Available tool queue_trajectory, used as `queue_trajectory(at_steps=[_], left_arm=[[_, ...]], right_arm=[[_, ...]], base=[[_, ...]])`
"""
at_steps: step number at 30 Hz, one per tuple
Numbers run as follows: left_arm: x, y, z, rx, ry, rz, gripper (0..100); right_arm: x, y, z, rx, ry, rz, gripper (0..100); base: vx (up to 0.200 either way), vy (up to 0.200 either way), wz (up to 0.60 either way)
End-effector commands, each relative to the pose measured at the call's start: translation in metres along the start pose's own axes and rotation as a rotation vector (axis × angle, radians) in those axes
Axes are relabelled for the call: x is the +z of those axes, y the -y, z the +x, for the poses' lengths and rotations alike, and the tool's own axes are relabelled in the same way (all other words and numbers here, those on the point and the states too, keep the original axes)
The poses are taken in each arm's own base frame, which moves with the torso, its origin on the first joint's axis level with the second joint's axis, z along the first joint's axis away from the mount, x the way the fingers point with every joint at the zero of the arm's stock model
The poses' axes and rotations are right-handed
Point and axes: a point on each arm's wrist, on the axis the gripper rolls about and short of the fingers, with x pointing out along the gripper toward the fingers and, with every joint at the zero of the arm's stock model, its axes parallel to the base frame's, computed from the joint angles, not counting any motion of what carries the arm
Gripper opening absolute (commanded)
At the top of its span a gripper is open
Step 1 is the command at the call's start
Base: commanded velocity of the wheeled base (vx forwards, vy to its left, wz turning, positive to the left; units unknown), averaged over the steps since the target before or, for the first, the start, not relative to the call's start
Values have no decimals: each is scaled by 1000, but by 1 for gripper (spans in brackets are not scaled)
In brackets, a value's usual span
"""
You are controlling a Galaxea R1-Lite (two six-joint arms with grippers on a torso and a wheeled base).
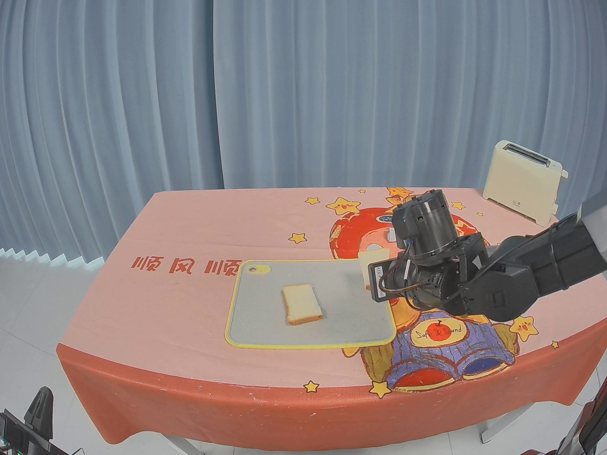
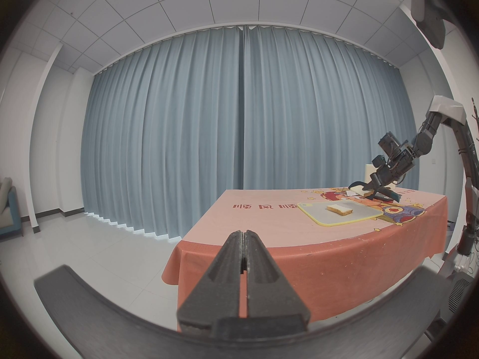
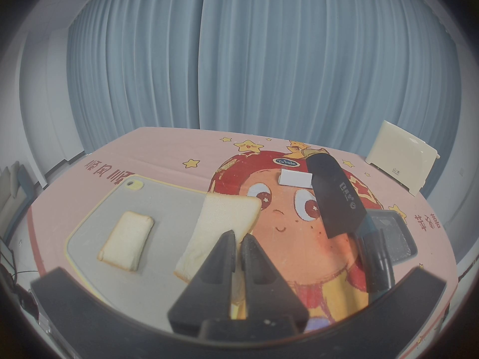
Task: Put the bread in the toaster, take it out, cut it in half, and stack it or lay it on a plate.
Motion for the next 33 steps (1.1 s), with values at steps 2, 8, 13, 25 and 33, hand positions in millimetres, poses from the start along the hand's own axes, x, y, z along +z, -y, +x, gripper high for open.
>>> queue_trajectory(at_steps=[2,8,13,25,33], left_arm=[[-4,0,0,1,3,-1,0],[-4,0,0,1,3,-1,0],[-4,0,0,1,3,-1,0],[-4,0,0,1,3,-1,0],[-4,0,0,5,3,-1,0]], right_arm=[[3,7,-36,25,42,2,0],[2,13,-70,61,83,6,0],[-4,20,-94,87,103,2,0],[-30,43,-128,95,101,-6,0],[-37,50,-135,88,196,34,0]], base=[[0,0,0],[0,0,0],[0,0,0],[0,0,0],[0,0,0]])
